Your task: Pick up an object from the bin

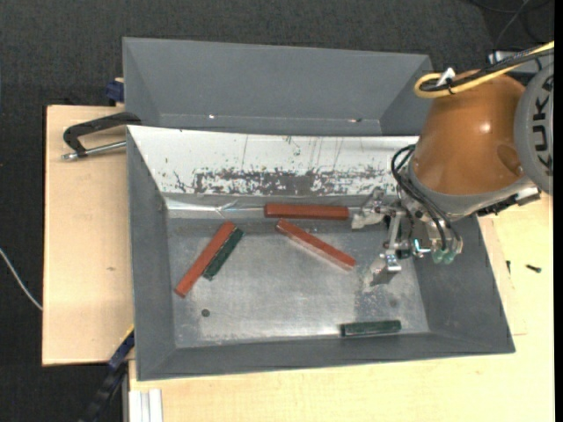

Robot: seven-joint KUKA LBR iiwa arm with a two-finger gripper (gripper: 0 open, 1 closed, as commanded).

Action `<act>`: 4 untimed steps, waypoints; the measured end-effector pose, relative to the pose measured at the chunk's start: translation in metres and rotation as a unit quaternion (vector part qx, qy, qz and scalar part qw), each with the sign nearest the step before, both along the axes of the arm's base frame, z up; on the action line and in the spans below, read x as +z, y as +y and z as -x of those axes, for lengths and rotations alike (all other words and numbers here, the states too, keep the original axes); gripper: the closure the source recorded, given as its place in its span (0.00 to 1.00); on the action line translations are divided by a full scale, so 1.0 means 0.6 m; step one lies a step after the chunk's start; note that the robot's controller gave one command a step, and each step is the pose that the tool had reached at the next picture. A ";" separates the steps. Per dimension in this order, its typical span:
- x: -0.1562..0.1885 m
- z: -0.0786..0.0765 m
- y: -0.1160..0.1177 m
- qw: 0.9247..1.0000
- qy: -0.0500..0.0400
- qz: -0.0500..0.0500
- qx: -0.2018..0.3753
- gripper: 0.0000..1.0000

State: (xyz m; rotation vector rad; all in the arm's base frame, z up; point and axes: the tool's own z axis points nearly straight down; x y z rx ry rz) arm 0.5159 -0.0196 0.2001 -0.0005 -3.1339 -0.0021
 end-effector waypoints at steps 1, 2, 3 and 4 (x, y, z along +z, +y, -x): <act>0.007 -0.002 0.000 1.000 -0.004 0.000 0.000 0.00; -0.053 -0.050 -0.004 1.000 -0.009 0.001 0.024 0.00; -0.080 -0.063 -0.005 0.999 -0.009 0.001 0.031 0.00; -0.060 -0.050 0.014 0.999 0.000 0.000 0.043 0.00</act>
Offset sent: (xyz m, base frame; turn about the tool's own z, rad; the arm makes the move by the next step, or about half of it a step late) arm 0.0559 -0.0061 -0.0835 -0.0981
